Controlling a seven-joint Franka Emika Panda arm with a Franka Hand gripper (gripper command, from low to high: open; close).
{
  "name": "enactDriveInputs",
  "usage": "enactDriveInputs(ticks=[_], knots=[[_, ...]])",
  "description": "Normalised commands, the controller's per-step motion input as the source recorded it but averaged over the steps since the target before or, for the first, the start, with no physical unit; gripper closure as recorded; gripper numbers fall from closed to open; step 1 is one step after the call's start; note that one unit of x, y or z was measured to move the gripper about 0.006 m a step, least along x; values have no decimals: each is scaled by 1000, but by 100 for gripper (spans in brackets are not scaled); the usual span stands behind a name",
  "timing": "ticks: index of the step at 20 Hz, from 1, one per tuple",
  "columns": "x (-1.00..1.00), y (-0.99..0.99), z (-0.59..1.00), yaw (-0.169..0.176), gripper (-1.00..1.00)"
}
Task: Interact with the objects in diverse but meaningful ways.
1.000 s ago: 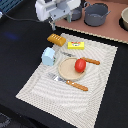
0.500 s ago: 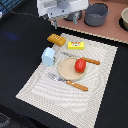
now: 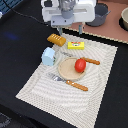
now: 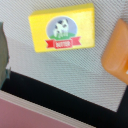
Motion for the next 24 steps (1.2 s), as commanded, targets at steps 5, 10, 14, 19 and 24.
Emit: enactDriveInputs(ticks=[5,10,14,19,24], knots=[[814,-95,142,-81,-100],[804,-145,46,-77,-100],[639,-200,14,-65,-100],[685,-190,131,-56,-100],[564,-208,27,-71,-100]])
